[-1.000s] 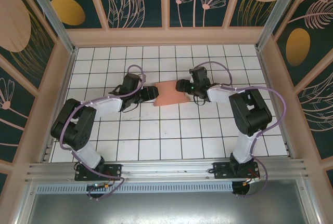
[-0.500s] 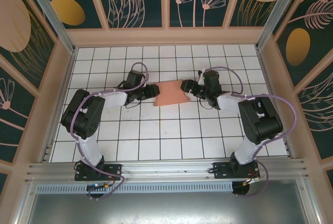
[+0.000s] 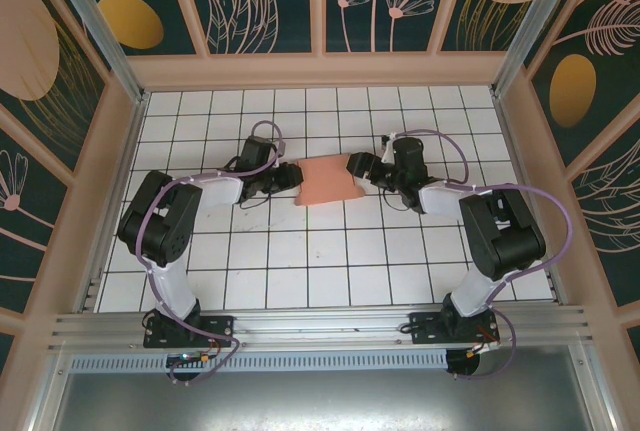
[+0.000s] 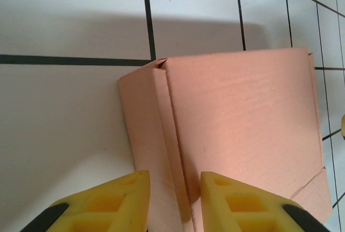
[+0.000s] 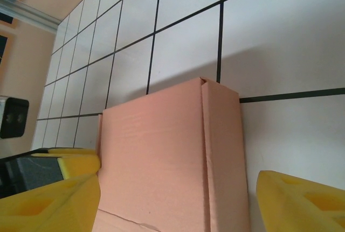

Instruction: Fold the paper box

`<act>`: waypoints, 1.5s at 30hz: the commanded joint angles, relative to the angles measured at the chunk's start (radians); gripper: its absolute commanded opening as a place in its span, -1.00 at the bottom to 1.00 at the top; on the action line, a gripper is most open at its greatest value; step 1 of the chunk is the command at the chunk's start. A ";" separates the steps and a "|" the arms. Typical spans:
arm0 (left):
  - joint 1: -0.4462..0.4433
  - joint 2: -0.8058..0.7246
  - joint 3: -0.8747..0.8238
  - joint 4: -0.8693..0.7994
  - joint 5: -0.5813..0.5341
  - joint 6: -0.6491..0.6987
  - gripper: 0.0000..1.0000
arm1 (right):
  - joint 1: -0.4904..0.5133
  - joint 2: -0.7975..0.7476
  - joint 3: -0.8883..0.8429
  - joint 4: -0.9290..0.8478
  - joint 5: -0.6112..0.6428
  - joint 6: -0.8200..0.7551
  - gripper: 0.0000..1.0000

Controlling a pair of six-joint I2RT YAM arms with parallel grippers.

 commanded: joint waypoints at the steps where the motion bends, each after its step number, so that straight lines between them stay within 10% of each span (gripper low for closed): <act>1: 0.017 -0.011 -0.035 0.009 0.014 0.013 -0.42 | -0.008 -0.012 -0.015 0.052 -0.034 0.030 0.53; 17: 0.071 -0.005 -0.123 0.079 0.041 0.005 -0.49 | -0.006 0.080 0.022 0.058 -0.178 0.080 0.98; 34: 0.088 0.002 -0.130 0.080 0.051 0.018 -0.46 | -0.009 0.167 0.030 0.276 -0.369 0.245 0.22; 45: 0.088 -0.055 -0.128 0.074 0.015 0.020 0.15 | -0.019 0.133 0.027 0.263 -0.355 0.260 -0.19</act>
